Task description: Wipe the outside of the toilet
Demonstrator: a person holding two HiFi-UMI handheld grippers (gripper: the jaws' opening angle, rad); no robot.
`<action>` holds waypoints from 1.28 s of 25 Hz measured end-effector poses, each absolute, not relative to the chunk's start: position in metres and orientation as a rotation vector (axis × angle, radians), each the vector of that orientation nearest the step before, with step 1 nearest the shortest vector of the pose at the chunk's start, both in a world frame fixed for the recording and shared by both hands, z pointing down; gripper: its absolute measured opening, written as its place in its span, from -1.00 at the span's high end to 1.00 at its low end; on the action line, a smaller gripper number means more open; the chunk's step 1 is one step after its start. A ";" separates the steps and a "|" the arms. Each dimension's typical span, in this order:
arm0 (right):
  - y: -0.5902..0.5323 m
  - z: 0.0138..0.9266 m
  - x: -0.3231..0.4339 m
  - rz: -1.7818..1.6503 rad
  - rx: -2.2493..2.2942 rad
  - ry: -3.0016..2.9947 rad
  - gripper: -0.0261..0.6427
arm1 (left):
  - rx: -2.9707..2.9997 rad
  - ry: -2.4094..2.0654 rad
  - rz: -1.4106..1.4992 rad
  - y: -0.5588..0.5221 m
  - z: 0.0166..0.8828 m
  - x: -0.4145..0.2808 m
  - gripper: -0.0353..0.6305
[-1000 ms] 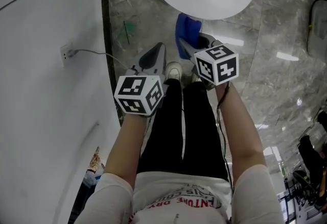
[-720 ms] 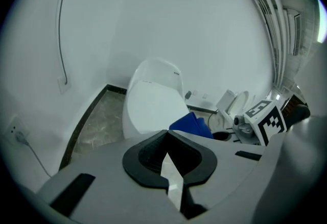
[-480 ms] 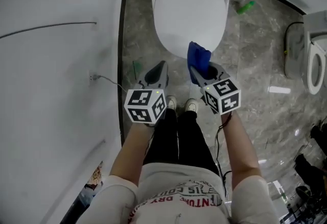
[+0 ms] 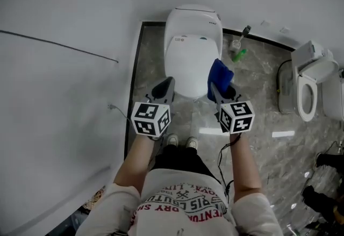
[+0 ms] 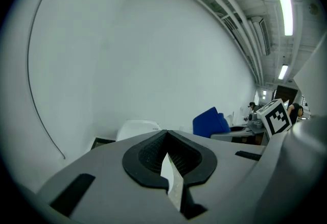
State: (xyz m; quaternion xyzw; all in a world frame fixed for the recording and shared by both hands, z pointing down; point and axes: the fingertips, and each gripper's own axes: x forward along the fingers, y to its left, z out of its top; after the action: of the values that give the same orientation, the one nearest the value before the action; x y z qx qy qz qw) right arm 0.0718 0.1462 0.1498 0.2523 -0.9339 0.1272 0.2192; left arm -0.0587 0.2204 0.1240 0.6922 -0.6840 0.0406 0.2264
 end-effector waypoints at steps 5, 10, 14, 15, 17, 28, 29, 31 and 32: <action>0.148 0.064 0.094 0.306 0.842 -2.651 0.69 | 1.965 -1.963 0.065 0.231 0.040 -0.063 0.88; 0.160 -0.011 0.102 0.225 0.856 -2.756 0.69 | 2.030 -2.057 0.028 0.245 -0.036 -0.066 0.88; 0.180 -0.037 0.112 0.103 0.857 -2.772 0.69 | 2.055 -2.092 -0.018 0.265 -0.066 -0.063 0.88; 0.183 -0.042 0.114 0.089 0.865 -2.776 0.69 | 2.058 -2.097 -0.019 0.268 -0.071 -0.063 0.88; 0.186 -0.051 0.117 0.088 0.886 -2.794 0.69 | 2.069 -2.103 -0.015 0.270 -0.078 -0.064 0.88; 0.192 -0.071 0.119 0.026 0.923 -2.826 0.69 | 2.172 -2.123 0.083 0.268 -0.095 -0.050 0.88; 0.192 -0.072 0.118 0.026 0.922 -2.828 0.69 | 2.176 -2.115 0.086 0.267 -0.094 -0.049 0.88; 0.192 -0.073 0.116 0.024 0.917 -2.835 0.69 | 2.177 -2.105 0.086 0.266 -0.091 -0.048 0.88; 0.192 -0.074 0.114 0.021 0.914 -2.838 0.69 | 2.176 -2.103 0.085 0.265 -0.090 -0.049 0.88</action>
State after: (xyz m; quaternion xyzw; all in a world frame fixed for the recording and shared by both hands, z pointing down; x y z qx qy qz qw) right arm 0.1140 0.1924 -0.0736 0.3056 -0.9488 0.0070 0.0797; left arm -0.0490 0.2654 -0.0905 0.7176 -0.6936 0.0281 0.0570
